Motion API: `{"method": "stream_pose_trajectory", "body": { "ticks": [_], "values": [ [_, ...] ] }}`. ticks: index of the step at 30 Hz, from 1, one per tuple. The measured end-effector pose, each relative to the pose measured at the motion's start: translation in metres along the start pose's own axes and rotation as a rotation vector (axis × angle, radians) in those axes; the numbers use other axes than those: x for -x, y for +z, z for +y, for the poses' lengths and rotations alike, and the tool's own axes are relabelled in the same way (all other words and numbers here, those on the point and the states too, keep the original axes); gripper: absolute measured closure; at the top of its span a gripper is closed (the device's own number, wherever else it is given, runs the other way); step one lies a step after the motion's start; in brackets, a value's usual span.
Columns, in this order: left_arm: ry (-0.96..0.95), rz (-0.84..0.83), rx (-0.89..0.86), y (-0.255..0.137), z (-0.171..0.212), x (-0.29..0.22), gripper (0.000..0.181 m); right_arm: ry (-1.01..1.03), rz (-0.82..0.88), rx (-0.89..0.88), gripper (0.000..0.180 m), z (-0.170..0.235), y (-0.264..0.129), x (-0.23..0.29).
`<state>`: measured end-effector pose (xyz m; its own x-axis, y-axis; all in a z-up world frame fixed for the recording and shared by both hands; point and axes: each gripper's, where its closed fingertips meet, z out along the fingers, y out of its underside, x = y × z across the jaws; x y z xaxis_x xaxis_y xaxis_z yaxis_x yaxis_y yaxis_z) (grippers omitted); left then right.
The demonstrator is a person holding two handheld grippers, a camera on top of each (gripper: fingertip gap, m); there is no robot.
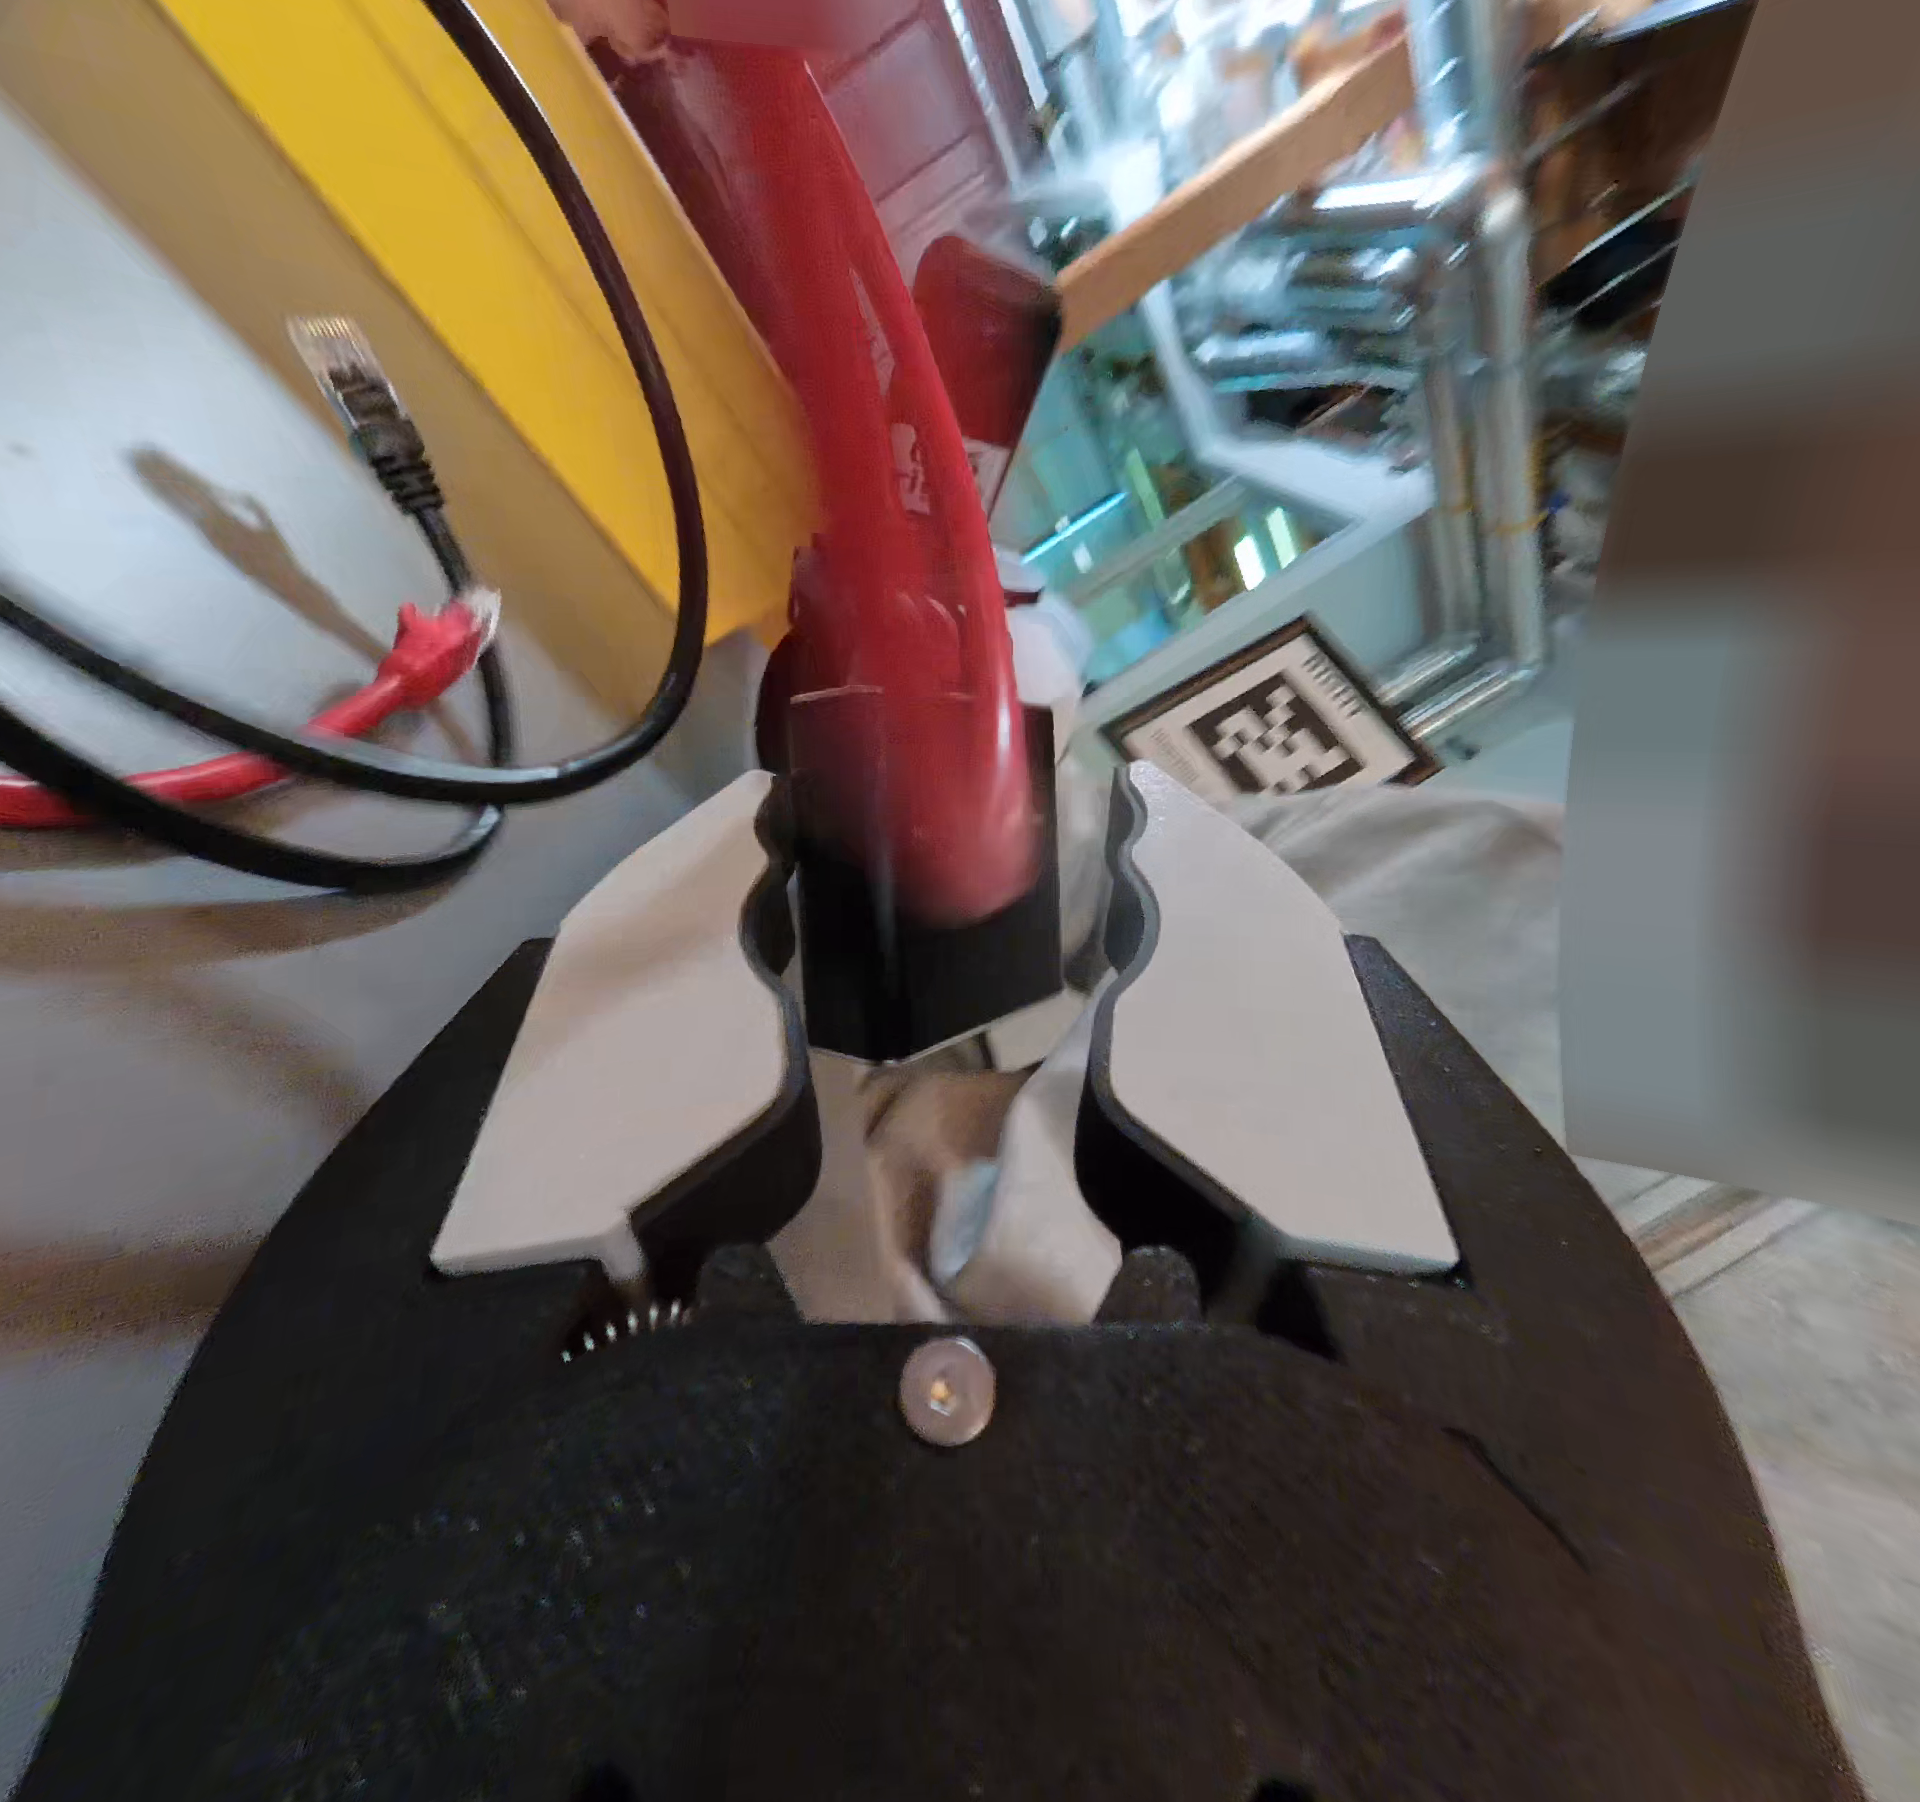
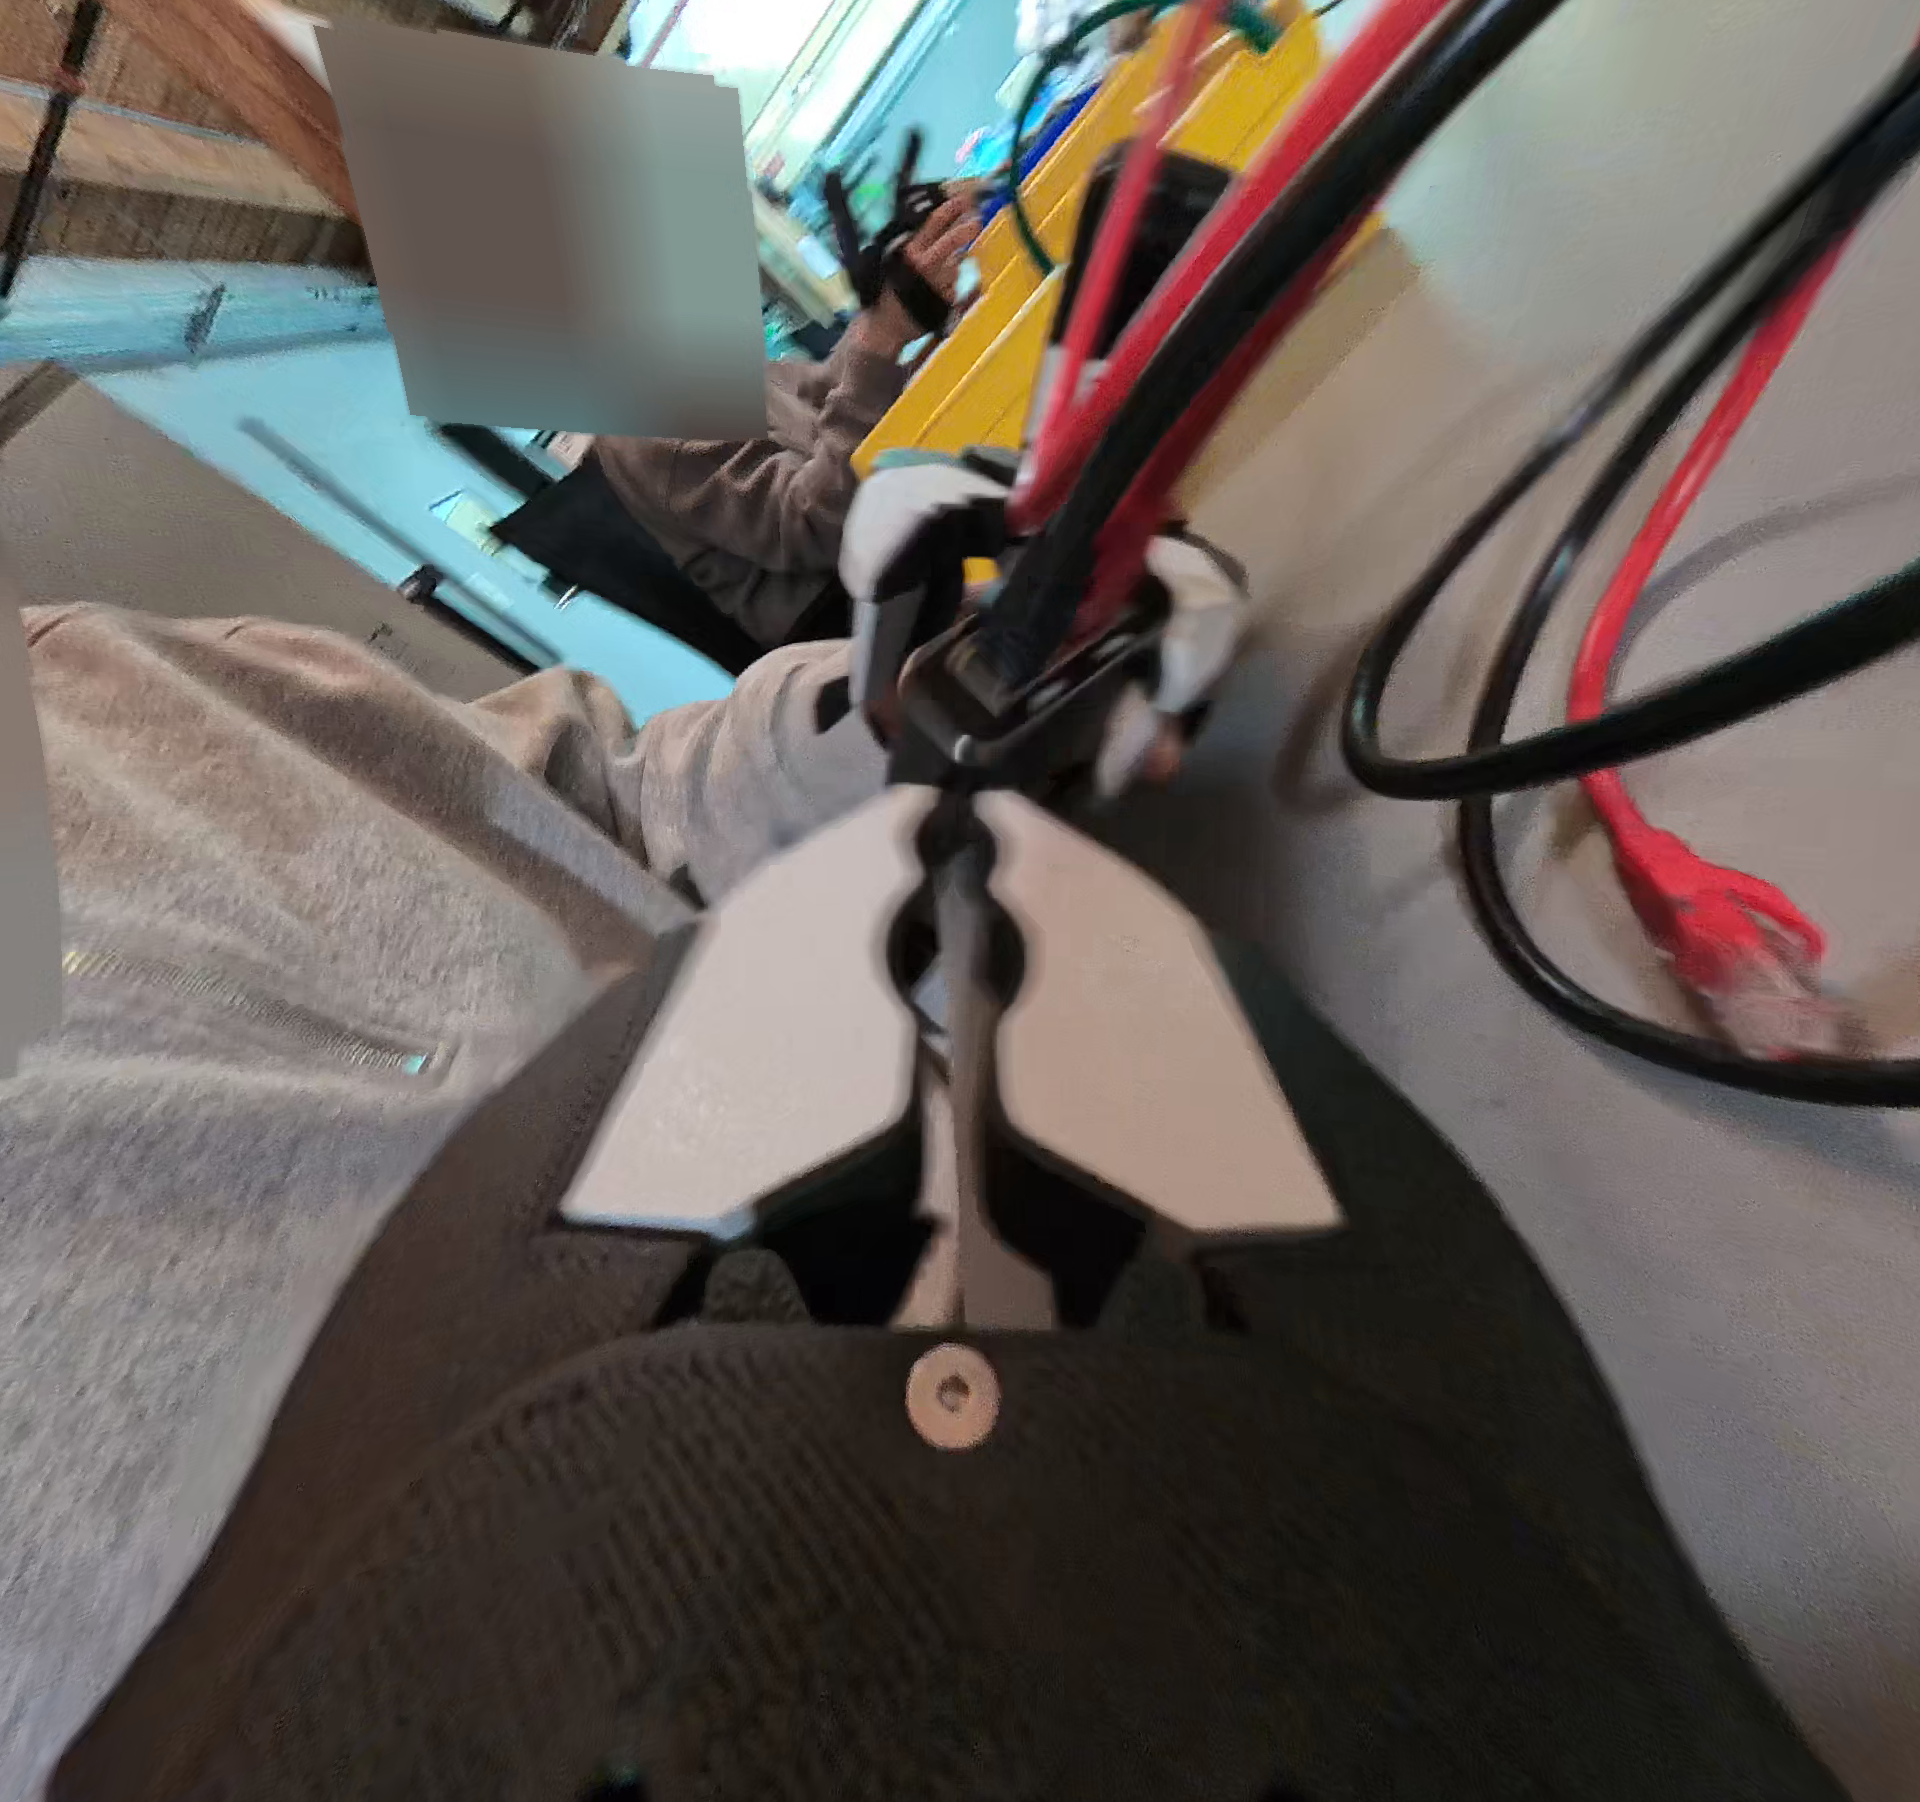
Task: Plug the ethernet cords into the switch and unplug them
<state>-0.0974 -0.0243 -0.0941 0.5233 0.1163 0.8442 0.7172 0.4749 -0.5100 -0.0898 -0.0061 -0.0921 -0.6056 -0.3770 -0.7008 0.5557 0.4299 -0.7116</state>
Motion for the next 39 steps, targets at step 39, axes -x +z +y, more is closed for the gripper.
{"method": "stream_pose_trajectory", "body": {
  "ticks": [39],
  "values": [
    [0.176, -0.100, 0.201, 0.023, 0.037, 0.005, 0.151, 0.000, 0.046, 0.370, 0.153, 0.048, 0.004, 0.000]
  ]
}}
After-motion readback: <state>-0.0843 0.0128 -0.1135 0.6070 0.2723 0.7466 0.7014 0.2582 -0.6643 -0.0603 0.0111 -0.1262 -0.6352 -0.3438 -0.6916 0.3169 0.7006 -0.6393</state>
